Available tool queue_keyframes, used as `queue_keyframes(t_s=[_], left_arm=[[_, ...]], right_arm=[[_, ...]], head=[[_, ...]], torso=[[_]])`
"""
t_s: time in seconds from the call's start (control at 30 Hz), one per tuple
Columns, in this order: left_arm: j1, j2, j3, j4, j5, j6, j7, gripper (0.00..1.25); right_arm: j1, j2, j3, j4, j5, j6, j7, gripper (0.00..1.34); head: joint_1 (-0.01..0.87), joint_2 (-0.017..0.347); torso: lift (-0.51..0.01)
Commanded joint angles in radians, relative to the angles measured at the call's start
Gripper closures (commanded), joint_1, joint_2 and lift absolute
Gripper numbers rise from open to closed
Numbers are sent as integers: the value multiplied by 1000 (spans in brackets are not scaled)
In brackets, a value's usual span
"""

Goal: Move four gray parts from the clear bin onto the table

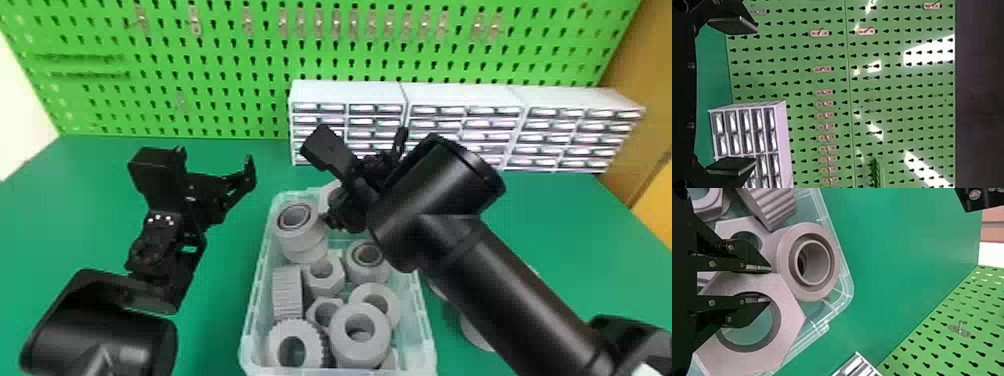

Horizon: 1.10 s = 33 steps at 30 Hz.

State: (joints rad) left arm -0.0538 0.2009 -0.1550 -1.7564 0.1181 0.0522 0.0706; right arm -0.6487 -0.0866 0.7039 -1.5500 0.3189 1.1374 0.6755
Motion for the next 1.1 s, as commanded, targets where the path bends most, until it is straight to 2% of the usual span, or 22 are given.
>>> queue_keyframes(t_s=[0.0,0.2,0.43,0.83,1.07], left_arm=[[2,0,0,0,0,0,0,108],[3,0,2,-2,2,0,0,108],[5,0,5,-3,2,0,0,108],[8,0,8,-6,2,0,0,108],[11,0,11,-9,0,0,0,108]], right_arm=[[0,-5,-4,-12,39,12,-1,1165],[6,-7,6,-36,131,38,1,1165],[17,-16,-17,-55,163,56,1,1165],[44,-32,-95,-101,249,85,4,1165],[78,-39,-162,-114,318,93,32,1165]], head=[[678,34],[678,34],[678,34],[678,34],[678,34]], torso=[[-50],[-50],[-50],[-50],[-50]])
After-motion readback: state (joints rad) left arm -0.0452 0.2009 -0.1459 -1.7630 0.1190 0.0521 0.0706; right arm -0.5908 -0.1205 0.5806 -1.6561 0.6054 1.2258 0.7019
